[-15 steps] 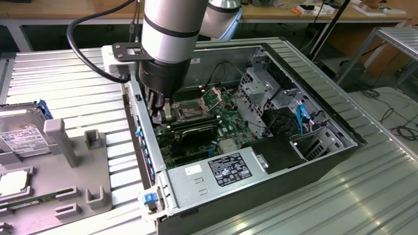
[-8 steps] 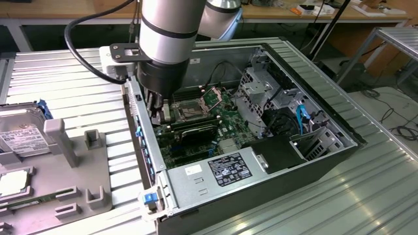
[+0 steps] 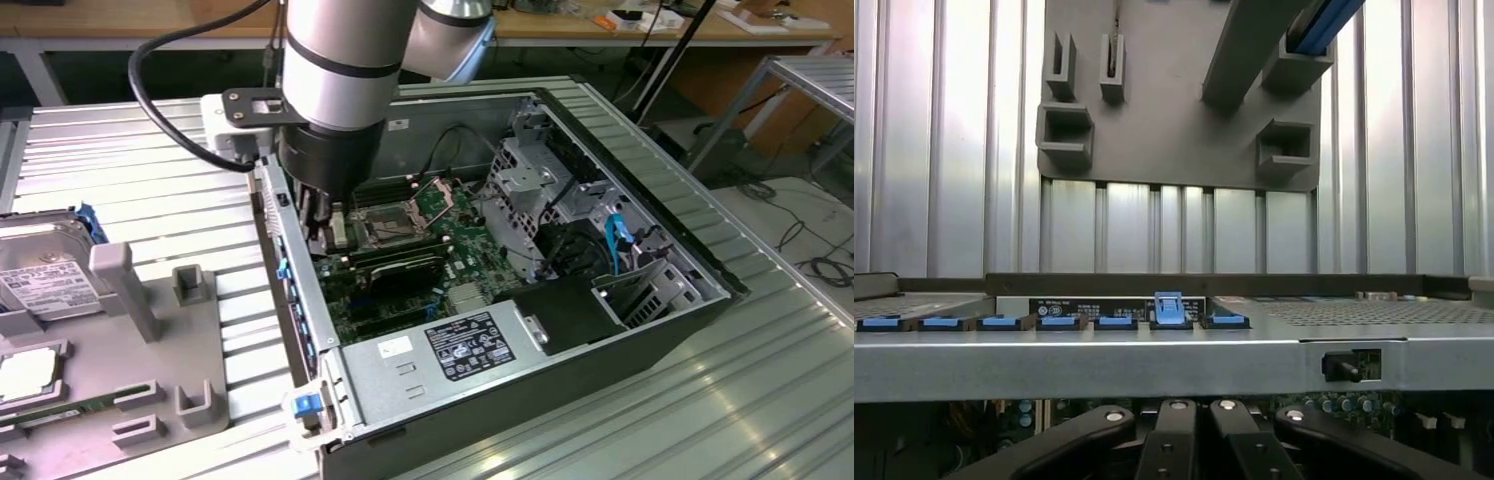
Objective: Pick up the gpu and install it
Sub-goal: 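Press down on the gpu until it lock into place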
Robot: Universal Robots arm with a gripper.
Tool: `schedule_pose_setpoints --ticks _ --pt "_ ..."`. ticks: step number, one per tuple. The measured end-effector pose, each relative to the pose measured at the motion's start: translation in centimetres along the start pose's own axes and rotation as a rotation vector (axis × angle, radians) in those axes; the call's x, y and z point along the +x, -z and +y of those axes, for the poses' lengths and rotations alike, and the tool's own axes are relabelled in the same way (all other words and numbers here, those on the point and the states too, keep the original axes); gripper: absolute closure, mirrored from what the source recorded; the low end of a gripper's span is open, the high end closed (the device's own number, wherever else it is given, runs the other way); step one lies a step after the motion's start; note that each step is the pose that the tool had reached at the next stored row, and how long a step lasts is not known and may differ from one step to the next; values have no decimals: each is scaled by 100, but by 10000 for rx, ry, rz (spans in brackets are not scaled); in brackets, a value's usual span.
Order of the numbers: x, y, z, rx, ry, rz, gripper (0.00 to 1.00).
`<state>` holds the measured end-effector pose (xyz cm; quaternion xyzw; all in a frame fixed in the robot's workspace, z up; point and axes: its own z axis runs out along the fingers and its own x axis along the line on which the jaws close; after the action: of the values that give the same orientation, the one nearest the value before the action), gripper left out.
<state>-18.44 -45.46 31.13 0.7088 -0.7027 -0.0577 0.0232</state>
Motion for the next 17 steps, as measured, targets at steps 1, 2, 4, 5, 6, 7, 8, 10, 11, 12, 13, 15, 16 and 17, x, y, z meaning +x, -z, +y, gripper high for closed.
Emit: schedule_pose_setpoints --ticks 1,2,4,5,6,7,8,10,11,12,13,15,16,17 --pt "0 29 2 -25 -8 11 89" --pt "-2 55 3 -56 -21 7 89" --pt "2 59 -22 -57 -21 1 89" --pt "2 55 -23 -57 -22 -1 89" --pt "2 49 -24 -55 -22 -1 89" --pt "3 38 -26 -49 -21 1 89" --pt "4 32 -27 -45 -20 0 89" --pt "5 16 -29 -29 -19 1 89" --pt "9 10 -28 -16 -18 2 89" --pt "16 10 -29 -15 -19 3 89" --pt "30 9 -29 -13 -19 1 89" --pt "52 11 -28 -13 -19 2 89" --pt "53 10 -28 -13 -20 1 89" --pt "54 3 -27 5 -19 0 89"
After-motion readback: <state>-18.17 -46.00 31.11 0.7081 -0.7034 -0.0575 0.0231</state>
